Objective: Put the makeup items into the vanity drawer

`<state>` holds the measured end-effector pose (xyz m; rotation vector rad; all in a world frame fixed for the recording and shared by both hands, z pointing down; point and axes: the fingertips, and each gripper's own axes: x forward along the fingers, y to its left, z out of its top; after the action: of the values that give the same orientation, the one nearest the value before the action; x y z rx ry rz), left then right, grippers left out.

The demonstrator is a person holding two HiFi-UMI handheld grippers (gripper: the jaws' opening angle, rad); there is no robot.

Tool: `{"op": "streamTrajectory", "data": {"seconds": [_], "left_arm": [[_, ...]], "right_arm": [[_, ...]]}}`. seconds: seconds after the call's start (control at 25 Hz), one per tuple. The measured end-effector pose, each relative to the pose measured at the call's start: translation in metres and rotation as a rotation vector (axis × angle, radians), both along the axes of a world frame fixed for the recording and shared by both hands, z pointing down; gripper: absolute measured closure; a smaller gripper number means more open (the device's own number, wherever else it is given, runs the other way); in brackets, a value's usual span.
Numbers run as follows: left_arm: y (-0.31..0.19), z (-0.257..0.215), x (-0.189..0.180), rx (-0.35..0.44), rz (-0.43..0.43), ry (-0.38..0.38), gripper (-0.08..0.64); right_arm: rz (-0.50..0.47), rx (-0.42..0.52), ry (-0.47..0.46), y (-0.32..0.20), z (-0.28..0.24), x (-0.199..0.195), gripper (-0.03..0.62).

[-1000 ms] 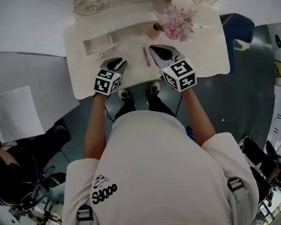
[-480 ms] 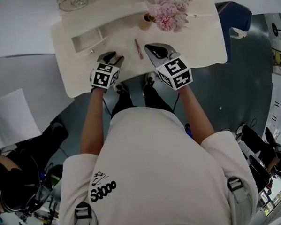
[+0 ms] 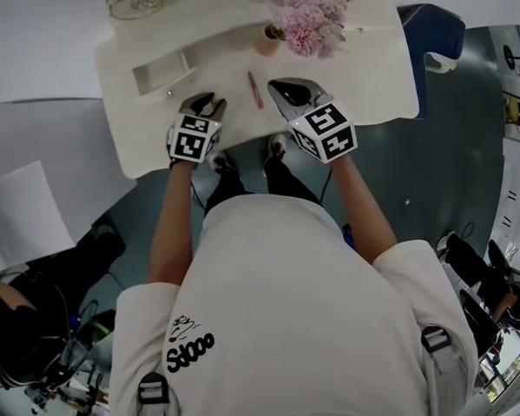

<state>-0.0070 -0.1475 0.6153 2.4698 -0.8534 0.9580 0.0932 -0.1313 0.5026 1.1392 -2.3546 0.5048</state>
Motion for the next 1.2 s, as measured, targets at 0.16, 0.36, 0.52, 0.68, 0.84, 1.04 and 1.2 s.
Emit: {"op": "streamTrajectory", "data": {"seconds": [0.16,0.36,0.52,0.68,0.84,1.04,1.2], "left_arm": [[-0.011,-0.027,-0.010,0.033,-0.048,0.058,0.431],[-0.040,-0.064,-0.033,0.106,-0.145,0.123,0.430],[-0.064,-0.082,-0.055,0.146,-0.199,0.142,0.428],[-0.088,-0.090,-0.080,0.168,-0.263,0.140,0.428],[-0.111,-0.080,-0.097,0.126,-0.290,0.113,0.425],[-0.122,-0.050,-0.098,0.002,-0.203,0.036,0.423],[-0.120,-0.038,-0.093,-0.070,-0.104,-0.001,0.419]], "right_arm": [[-0.032,-0.004,-0.001,-0.005,-0.002,-0.011,0.589],[-0.078,0.005,0.008,-0.015,-0.005,-0.028,0.589],[-0.096,0.025,0.006,-0.029,-0.009,-0.042,0.589],[-0.088,0.037,0.001,-0.044,-0.011,-0.053,0.589],[-0.069,0.031,-0.004,-0.058,-0.008,-0.063,0.589],[-0.036,0.001,-0.013,-0.067,0.001,-0.068,0.589],[-0.020,-0.009,0.003,-0.070,0.006,-0.070,0.589]]}}
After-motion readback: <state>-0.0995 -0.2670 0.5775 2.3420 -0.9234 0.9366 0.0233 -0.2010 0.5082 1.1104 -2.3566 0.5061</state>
